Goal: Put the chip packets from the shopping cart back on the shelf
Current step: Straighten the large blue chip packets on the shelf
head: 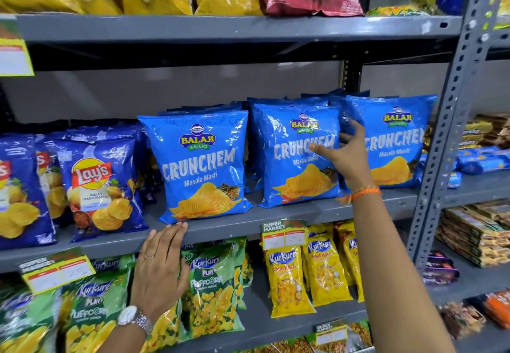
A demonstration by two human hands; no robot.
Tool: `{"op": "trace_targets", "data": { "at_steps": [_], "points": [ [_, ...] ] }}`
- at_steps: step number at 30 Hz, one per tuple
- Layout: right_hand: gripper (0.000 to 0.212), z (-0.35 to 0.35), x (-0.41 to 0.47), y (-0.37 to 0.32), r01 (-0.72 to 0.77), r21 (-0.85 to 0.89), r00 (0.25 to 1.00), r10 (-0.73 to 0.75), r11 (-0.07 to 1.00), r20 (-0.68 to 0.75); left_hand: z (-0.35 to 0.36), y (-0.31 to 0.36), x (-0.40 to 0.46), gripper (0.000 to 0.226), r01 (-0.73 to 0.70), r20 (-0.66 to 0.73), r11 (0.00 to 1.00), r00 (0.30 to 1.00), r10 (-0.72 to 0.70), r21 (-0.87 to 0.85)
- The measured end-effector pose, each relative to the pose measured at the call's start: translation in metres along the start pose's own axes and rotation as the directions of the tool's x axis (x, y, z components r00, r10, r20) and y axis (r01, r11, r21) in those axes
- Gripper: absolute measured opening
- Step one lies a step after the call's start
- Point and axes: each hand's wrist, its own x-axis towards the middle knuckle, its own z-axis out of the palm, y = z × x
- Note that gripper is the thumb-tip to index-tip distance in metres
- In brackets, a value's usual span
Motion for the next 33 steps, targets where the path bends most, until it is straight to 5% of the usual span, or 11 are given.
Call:
{"op": "trace_targets", "data": {
  "at_steps": [4,9,13,18,23,33],
  "points": [
    [0.1,0.037,-0.066,-0.019,0.259,-0.218,0.886,-0.322,0.941,-0.335,-0.002,-0.01,-0.006,0.078,-0.006,0.026,1.0,1.0,0.006,0.011],
    [0.092,0.119,-0.134,-0.038,0.4,-0.084,0.917,-0.399,0.913,0.021,-0.007,-0.015,-0.008,0.083,0.005,0.07,1.0,0.998,-0.006,0.022],
    [0.105,0.166,-0.165,-0.038,0.424,-0.265,0.903,-0.384,0.866,0.192,-0.009,-0.009,-0.006,0.086,0.031,0.063,0.999,0.998,-0.032,0.01],
    [0.118,0.185,-0.163,-0.03,0.312,-0.328,0.946,-0.259,0.892,0.196,-0.009,-0.012,-0.008,0.092,0.018,0.083,1.0,0.996,-0.019,0.006],
    [0.112,0.181,-0.15,-0.017,0.34,-0.189,0.931,-0.302,0.921,0.203,-0.01,-0.012,-0.008,0.089,0.01,0.066,1.0,0.998,-0.011,0.008],
    [0.117,0.18,-0.154,-0.017,0.354,-0.264,0.934,-0.325,0.897,0.15,-0.018,-0.014,-0.01,0.082,-0.036,0.025,0.998,0.999,0.037,-0.042]
  ]
}}
